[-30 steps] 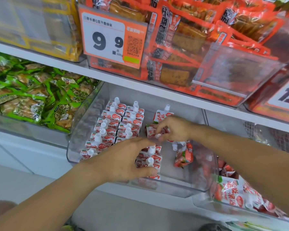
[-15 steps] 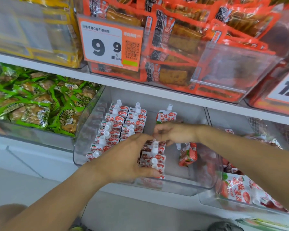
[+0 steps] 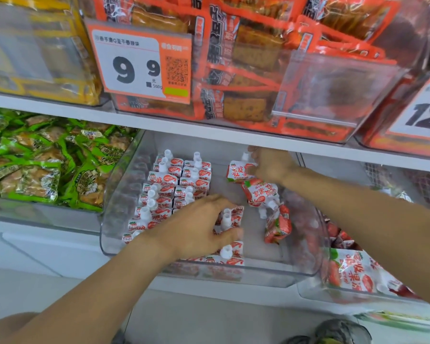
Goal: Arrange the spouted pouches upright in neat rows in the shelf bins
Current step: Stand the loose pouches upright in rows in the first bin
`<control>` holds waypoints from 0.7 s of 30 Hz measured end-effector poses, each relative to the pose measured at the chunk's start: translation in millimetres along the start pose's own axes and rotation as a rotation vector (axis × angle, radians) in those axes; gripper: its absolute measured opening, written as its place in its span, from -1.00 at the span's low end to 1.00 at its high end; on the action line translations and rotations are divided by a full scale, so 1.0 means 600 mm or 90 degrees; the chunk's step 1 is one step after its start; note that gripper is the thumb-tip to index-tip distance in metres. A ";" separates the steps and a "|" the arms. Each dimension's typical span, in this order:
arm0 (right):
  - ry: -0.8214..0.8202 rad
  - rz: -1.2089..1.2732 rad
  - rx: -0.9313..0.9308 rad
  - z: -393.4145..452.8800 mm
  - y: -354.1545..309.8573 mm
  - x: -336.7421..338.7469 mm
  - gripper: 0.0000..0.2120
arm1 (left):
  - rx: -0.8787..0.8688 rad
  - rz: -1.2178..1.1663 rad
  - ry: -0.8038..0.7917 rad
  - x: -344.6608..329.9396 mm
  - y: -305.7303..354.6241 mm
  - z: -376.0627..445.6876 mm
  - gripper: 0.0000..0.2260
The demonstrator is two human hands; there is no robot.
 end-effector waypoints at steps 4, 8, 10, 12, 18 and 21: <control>0.017 0.078 0.030 0.015 -0.006 -0.018 -0.53 | -0.007 -0.009 0.012 0.000 0.001 0.000 -0.56; 0.022 0.063 0.131 0.010 -0.021 -0.016 -0.85 | -0.001 -0.028 0.012 0.000 0.003 -0.003 -0.57; 0.043 0.077 0.178 -0.002 -0.039 -0.012 -0.82 | -0.003 -0.033 0.012 0.000 0.004 -0.003 -0.58; 0.009 0.111 0.210 -0.013 -0.053 -0.016 -0.79 | -0.007 -0.034 0.016 0.000 0.005 -0.003 -0.58; -0.192 0.053 0.271 -0.040 -0.072 -0.026 -0.75 | -0.016 -0.012 0.019 0.003 0.007 -0.012 -0.52; -0.262 0.125 0.231 -0.040 -0.060 -0.017 -0.76 | -0.008 -0.021 0.031 0.009 0.006 -0.023 -0.51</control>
Point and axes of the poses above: each hand's wrist, its own z-axis towards the middle knuckle, its own x-axis out of the back of the hand, y = z × x, the point moved 3 cm from there along z, towards the middle knuckle, and after that the axes turned 1 degree about y, right-handed, at the moved point
